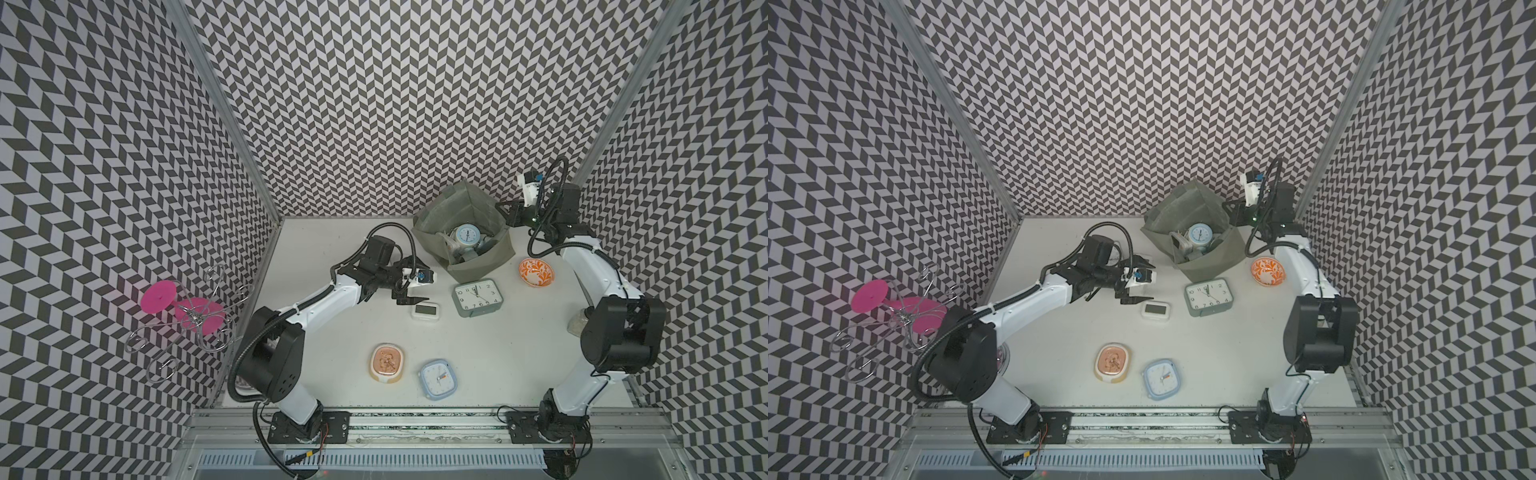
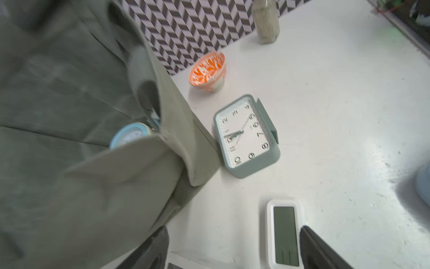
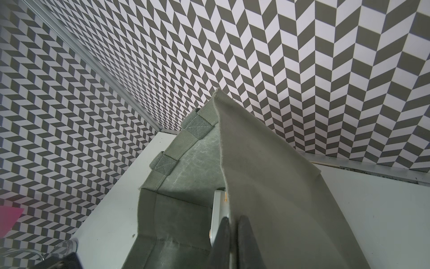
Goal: Put the alarm clock into the canvas bag
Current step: Pick up the alarm from the center of the board.
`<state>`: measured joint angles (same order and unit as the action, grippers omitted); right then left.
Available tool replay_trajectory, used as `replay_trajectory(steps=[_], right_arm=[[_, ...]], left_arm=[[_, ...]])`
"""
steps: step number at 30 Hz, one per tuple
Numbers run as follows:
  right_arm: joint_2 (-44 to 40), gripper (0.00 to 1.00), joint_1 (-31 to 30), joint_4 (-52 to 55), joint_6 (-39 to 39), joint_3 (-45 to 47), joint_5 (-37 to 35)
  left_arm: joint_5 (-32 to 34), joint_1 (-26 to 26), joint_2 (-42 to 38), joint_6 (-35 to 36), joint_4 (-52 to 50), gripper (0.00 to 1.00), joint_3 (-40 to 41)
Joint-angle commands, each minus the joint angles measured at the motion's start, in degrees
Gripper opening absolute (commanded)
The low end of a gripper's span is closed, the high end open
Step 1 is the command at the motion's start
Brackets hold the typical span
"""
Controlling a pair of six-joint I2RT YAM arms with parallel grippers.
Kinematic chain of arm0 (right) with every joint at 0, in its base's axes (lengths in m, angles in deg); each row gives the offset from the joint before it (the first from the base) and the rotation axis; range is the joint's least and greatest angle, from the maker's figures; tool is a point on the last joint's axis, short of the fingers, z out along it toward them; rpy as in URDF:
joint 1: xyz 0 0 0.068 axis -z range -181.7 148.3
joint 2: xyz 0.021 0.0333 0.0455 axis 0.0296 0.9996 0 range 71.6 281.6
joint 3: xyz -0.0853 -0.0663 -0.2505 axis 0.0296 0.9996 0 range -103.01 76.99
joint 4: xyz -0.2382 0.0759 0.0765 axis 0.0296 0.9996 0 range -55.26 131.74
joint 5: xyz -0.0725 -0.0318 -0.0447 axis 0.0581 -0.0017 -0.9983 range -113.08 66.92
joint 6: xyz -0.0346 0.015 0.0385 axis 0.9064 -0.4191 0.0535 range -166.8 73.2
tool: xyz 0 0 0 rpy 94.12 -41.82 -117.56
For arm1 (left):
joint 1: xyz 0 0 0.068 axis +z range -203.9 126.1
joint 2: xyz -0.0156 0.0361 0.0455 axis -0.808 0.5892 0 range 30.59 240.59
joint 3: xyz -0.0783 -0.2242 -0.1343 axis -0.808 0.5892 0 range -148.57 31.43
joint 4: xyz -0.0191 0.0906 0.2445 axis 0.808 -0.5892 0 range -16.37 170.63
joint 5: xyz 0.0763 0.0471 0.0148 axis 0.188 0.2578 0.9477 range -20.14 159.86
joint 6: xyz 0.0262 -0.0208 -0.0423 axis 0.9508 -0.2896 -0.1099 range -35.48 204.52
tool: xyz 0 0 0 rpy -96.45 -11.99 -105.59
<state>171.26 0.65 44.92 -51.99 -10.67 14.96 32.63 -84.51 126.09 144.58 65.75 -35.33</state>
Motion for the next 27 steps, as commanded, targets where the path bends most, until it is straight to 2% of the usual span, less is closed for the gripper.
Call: replay_trajectory(steps=[1, 7, 12, 17, 22, 27], right_arm=[[-1.9, 0.00, -0.4, -3.1, -0.1, 0.6, 0.8], [-1.8, 0.00, -0.3, -2.9, 0.0, 0.4, 0.5], [-1.6, 0.00, -0.4, -2.8, 0.2, 0.3, 0.5], [-1.6, 0.00, -0.4, -2.8, 0.2, 0.4, 0.5], [-1.7, 0.00, -0.3, -2.8, 0.3, 0.5, 0.5], [-1.7, 0.00, -0.4, -2.7, 0.2, 0.4, 0.4]], left_arm=[[1.1, 0.1, 4.1, 3.4, -5.2, 0.85, -3.5], [1.3, -0.3, 12.3, 2.9, -9.4, 0.79, -8.0], [2.7, -1.4, 15.2, 2.1, -9.5, 0.88, -8.3], [2.7, -2.1, 17.1, 1.3, -10.1, 0.90, -8.4], [3.5, -2.3, 20.0, 0.1, -12.3, 0.83, -10.4], [3.4, -2.7, 20.6, -0.5, -12.1, 0.80, -10.2]])
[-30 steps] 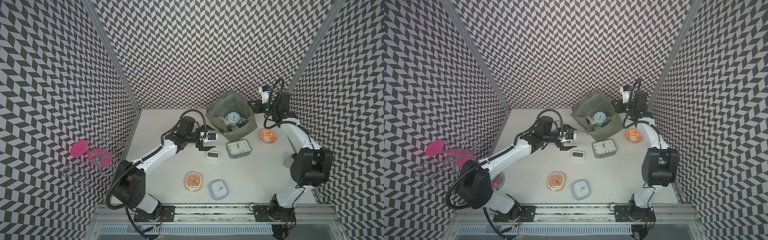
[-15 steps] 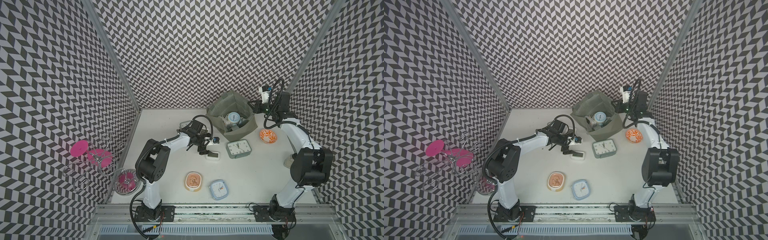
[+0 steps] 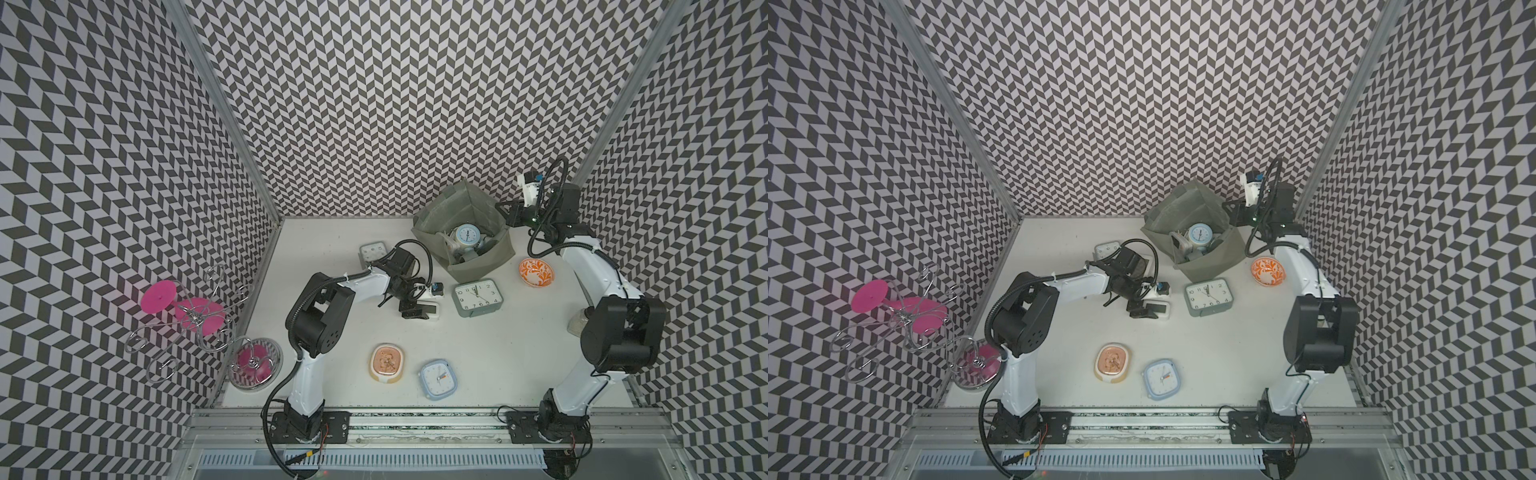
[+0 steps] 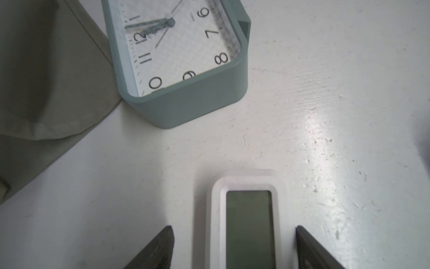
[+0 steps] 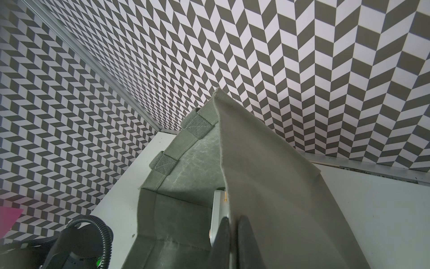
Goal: Put the alarm clock into the canvas bag
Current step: Pick up the alarm from the center of the board.
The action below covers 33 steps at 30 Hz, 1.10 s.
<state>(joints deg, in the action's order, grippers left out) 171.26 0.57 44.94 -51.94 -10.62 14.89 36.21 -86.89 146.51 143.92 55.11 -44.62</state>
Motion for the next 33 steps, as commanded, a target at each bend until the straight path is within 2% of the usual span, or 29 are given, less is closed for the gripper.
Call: replay_trajectory(steps=[1, 8, 15, 19, 24, 28, 33], right_arm=[[-1.7, 0.00, -0.3, -2.7, 0.2, 0.4, 0.4], [-1.7, 0.00, -0.3, -2.7, 0.3, 0.3, 0.5], [-1.8, 0.00, -0.3, -2.7, 0.4, 0.3, 0.6], [-1.9, 0.00, -0.3, -2.7, 0.4, 0.4, 0.7], [-1.9, 0.00, -0.3, -2.8, 0.3, 0.5, 0.9], [-1.8, 0.00, -0.2, -2.8, 0.2, 0.4, 0.7], [-1.8, 0.00, -0.3, -2.8, 0.3, 0.4, 0.6]], left_arm=[[-0.2, -0.4, 0.2, 0.1, -1.4, 0.80, -0.7], [-0.3, -0.8, 1.2, -0.9, -1.9, 0.73, -0.7], [1.7, -1.5, 1.4, -1.8, -3.1, 0.71, -0.9], [2.6, -2.0, 1.6, -3.0, -2.7, 0.65, -0.7], [2.8, -2.0, 0.8, -3.8, -2.5, 0.49, -0.9], [1.7, -2.0, -3.6, -4.4, -0.7, 0.38, 0.5], [-3.9, -1.6, -13.3, -4.4, 3.1, 0.34, 4.2]])
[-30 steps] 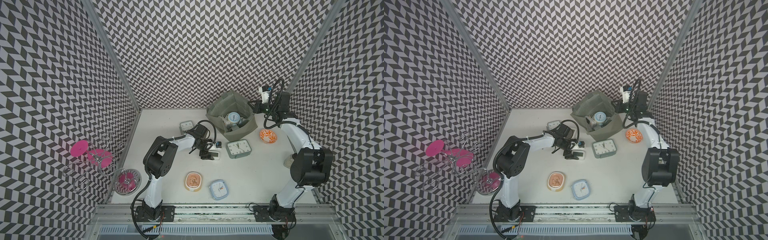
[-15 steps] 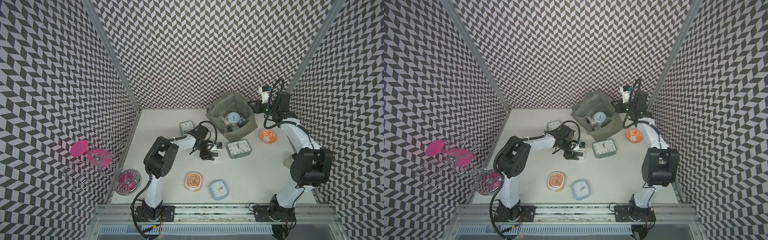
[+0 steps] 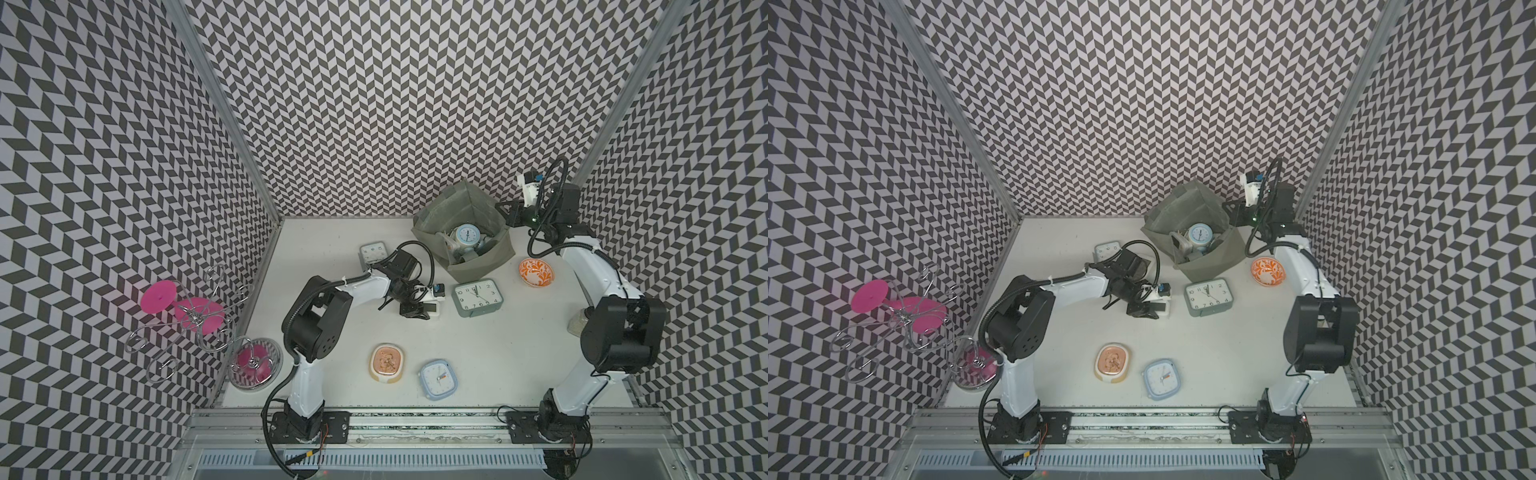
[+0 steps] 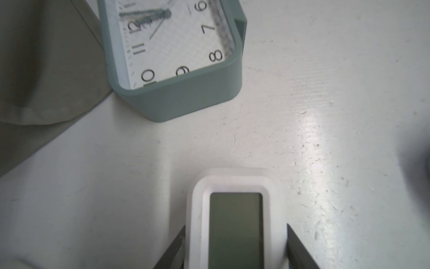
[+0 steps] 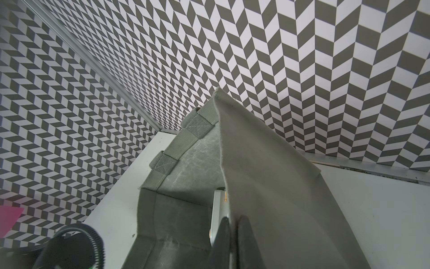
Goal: Put the alarm clock into the canvas bag
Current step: Pick up the alarm from the center of the board, then place the alarm at the canvas bag.
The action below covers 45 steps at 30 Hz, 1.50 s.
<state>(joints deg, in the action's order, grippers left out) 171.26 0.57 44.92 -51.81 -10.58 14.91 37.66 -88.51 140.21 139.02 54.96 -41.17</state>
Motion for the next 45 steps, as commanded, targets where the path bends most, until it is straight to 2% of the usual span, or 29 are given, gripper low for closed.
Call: replay_trajectory(steps=[1, 4, 6, 8, 11, 15, 18, 23, 31, 36, 42, 44, 45], right_arm=[[-1.8, 0.00, -0.3, -2.8, 0.1, 0.3, 0.6], [-1.9, 0.00, -0.3, -2.8, 0.1, 0.4, 0.7], [-2.0, 0.00, -0.2, -2.9, 0.1, 0.4, 0.7], [-2.2, 0.00, -0.3, -3.2, -0.2, 0.5, 0.9], [-2.4, 0.00, -0.2, -3.3, -0.3, 0.5, 1.0], [-3.2, 0.00, -0.3, -3.2, 0.0, 1.0, 0.9], [-4.0, 0.00, -0.2, -4.0, -0.3, 1.9, 0.9], [-3.4, 0.00, -0.4, -3.9, -0.3, 1.7, 1.2], [-3.7, 0.00, -1.4, -3.8, 0.7, 1.9, 0.9], [-3.2, 0.00, -3.3, -3.1, 1.5, 1.3, -0.1], [-2.8, 0.00, -4.3, -2.8, 1.8, 0.9, -0.7], [-2.5, 0.00, -4.3, -2.6, 1.9, 0.7, -0.8], [-2.3, 0.00, -4.3, -2.2, 2.1, 0.4, -1.0]], left_arm=[[-6.8, 0.2, -9.3, 0.2, 4.4, 0.34, 1.7], [-10.7, 1.0, -15.7, -1.8, 7.4, 0.32, 2.4], [-11.5, 1.9, -18.8, -7.3, 12.5, 0.30, 2.2], [-8.6, 2.2, -20.5, -13.5, 19.4, 0.27, 1.2], [-3.0, 2.2, -18.3, -20.4, 23.9, 0.27, -4.5], [6.4, 2.0, -9.5, -28.6, 21.5, 0.23, -18.3], [10.8, 1.5, -1.8, -30.0, 17.6, 0.21, -28.5], [11.8, 0.8, 9.0, -30.5, 16.8, 0.21, -40.5], [16.3, 0.0, 28.2, -29.8, 10.4, 0.18, -64.2], [16.9, -1.2, 32.5, -28.9, 15.9, 0.18, -63.2], [21.3, -3.3, 39.0, -29.3, 19.3, 0.18, -65.3], [21.4, -3.8, 40.4, -29.7, 20.0, 0.19, -65.6], [21.4, -4.0, 40.9, -30.2, 20.4, 0.24, -65.5]])
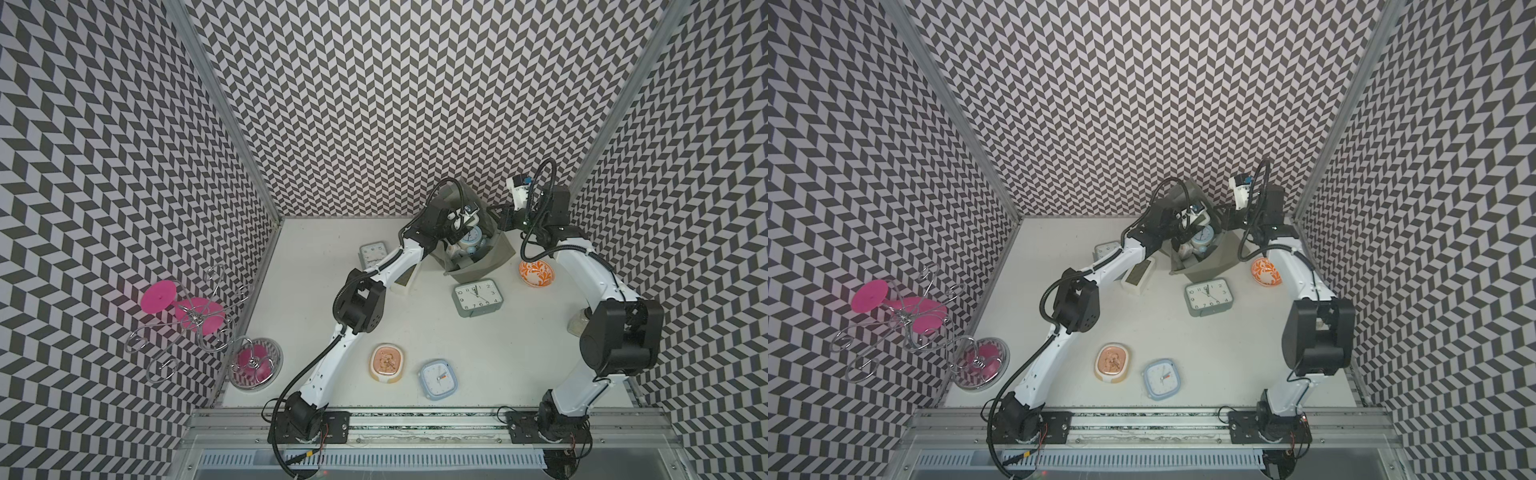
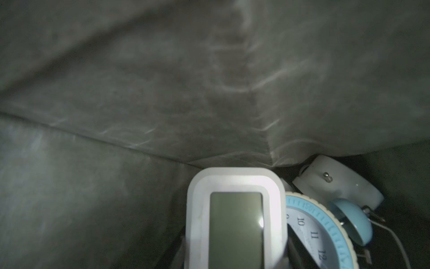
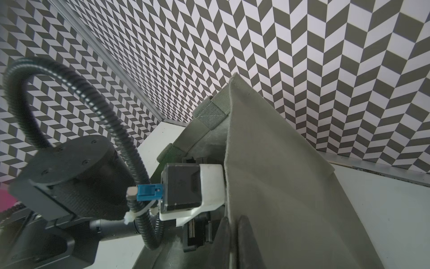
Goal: Put the alarm clock into the canvas bag
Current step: Place the alarm at the canvas bag, then pick up the alarm from the center of the board.
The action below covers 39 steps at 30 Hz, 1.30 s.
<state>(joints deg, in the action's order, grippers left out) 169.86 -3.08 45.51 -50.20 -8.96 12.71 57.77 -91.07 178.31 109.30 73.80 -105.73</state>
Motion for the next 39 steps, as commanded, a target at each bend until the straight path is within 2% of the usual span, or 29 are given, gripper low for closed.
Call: replay_trajectory(steps=[1, 2, 4, 6, 9, 14, 19, 29, 31, 35, 39], right_arm=[[-0.9, 0.00, -0.7, -2.8, 0.6, -1.3, 1.3], [-0.9, 0.00, -0.6, -2.8, 0.6, -1.2, 1.4], [-0.9, 0.00, -0.7, -3.1, 0.4, -1.1, 1.6], [-0.6, 0.00, -0.7, -3.2, 0.3, -1.3, 1.8], [-0.2, 0.00, -0.6, -3.0, 0.2, -1.6, 1.9], [-0.3, 0.00, -0.7, -2.7, 0.0, -1.3, 1.3], [-0.9, 0.00, -0.6, -2.5, -0.2, -1.0, 0.4], [-0.2, 0.00, -0.2, -3.1, -1.0, -1.6, 0.7], [-0.4, 0.00, -0.1, -3.2, -1.0, -1.5, 0.8], [-1.1, 0.00, 0.3, -4.0, -1.4, -0.7, 1.3], [-1.0, 0.00, 0.5, -4.3, -1.8, -0.5, 1.8]], left_arm=[[1.4, -1.4, 3.2, -1.1, 1.9, 0.32, -1.0], [1.5, -1.5, 3.6, -1.7, 2.0, 0.38, -1.0], [2.0, -1.5, 3.7, -2.7, 1.6, 0.60, -0.9], [2.5, -1.5, 3.3, -3.0, 0.8, 0.75, -0.7], [3.0, -1.5, 1.1, -2.5, -0.2, 0.86, 0.8], [0.6, -1.4, -7.7, -2.2, 2.0, 0.98, 8.2], [-2.9, -1.3, -18.7, -3.7, 6.3, 0.99, 18.5], [-3.4, 0.8, -41.0, -9.2, 13.4, 0.99, 42.4], [-2.3, 1.5, -45.2, -11.3, 13.5, 0.99, 47.4], [4.1, 2.6, -53.3, -13.9, 13.2, 0.99, 60.2], [9.8, 5.6, -57.0, -19.8, 10.6, 0.99, 69.3]])
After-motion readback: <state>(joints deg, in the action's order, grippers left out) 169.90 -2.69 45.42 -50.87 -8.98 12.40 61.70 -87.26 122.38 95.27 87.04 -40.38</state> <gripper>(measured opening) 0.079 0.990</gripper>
